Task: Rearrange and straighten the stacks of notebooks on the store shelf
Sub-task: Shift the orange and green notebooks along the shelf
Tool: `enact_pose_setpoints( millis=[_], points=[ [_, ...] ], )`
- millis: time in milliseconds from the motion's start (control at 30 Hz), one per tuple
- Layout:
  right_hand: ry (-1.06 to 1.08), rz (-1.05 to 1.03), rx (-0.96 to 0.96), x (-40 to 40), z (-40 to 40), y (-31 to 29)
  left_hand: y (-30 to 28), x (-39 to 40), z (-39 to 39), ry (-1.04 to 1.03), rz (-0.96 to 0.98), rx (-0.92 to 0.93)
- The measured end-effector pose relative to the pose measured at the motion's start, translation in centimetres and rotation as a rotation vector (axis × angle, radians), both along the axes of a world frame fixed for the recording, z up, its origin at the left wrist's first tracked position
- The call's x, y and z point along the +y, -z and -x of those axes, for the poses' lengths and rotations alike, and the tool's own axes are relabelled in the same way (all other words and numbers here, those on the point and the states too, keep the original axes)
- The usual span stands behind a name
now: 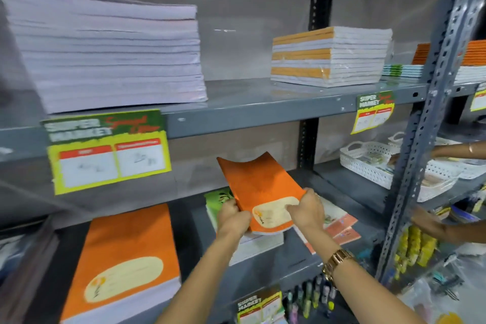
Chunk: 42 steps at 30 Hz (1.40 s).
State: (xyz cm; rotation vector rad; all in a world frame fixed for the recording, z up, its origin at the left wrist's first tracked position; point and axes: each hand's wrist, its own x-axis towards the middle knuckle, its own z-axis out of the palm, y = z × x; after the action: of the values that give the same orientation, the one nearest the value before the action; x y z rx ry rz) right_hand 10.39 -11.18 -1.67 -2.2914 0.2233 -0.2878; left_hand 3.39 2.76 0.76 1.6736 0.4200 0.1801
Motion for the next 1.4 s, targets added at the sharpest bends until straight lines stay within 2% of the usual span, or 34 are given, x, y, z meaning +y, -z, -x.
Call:
enact_pose_setpoints(
  millis=[400,700,967,1300,1400],
  points=[
    [-0.322,-0.205,0.178,15.1,6.5,-1.0,0.1,14.9,8.7,-0.346,-0.294,0.101],
    [-0.444,-0.373,0.320,21.0,9.8,1.0,1.8,21.6,13.4,-0.370,-0.417,0.224],
    [-0.398,-0.240,0.320,21.4,11.1,2.9,3.5,22.8,13.7,-0.309,-0.599,0.277],
    [-0.387,0.082,0.262,20.8,11.4,3.1,4.2,22.0,13.3,-0.332,-0.923,0.499],
    [-0.394,0.180,0.177,20.3,11.5,3.1,4.0,21.3,13.1,-0.336,-0.988,0.534]
  ],
)
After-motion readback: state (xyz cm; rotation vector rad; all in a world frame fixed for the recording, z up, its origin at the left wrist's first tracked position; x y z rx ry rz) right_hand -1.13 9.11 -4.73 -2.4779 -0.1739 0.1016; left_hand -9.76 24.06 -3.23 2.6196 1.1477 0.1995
